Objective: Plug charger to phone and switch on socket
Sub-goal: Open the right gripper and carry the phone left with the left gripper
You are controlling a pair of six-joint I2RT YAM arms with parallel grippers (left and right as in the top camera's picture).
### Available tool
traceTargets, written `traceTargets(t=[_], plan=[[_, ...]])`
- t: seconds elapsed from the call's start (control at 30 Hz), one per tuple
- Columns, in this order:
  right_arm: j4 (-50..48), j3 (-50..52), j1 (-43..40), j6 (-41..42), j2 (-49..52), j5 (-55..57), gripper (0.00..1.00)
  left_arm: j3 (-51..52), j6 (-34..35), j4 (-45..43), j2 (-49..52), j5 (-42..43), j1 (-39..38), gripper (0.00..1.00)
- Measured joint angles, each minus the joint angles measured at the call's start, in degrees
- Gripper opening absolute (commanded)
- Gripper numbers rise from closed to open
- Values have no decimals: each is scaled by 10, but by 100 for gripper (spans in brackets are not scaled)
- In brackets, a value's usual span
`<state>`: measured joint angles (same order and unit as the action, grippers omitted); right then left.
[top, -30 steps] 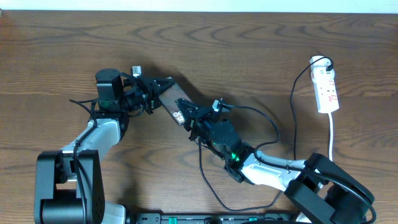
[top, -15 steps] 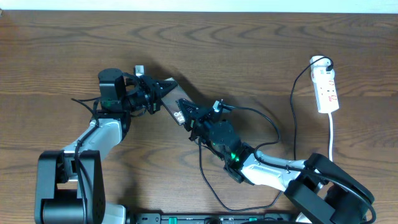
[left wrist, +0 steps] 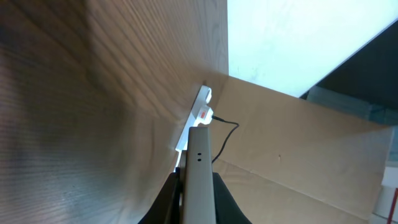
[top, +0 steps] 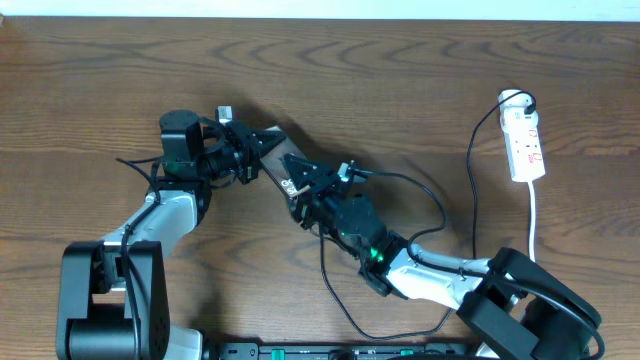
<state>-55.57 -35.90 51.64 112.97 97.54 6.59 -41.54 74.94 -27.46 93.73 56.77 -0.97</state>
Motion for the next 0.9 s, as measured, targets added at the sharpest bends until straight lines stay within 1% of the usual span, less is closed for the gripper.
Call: traceTargets(t=[0.33,0.5,0.67,0.9], plan=[[0,0,3,-2,0,-14,99,0,-5,0,0,-3,-2,7],[0,0,3,-2,0,-17,99,0,-22,0,0,9,20,7],[-1,0,0,-35,0,-26,99,0,-60,4,0,45,94,8],[-5,0,-35,-153,0,-85,99,0,-113,6,0,137,232,7]])
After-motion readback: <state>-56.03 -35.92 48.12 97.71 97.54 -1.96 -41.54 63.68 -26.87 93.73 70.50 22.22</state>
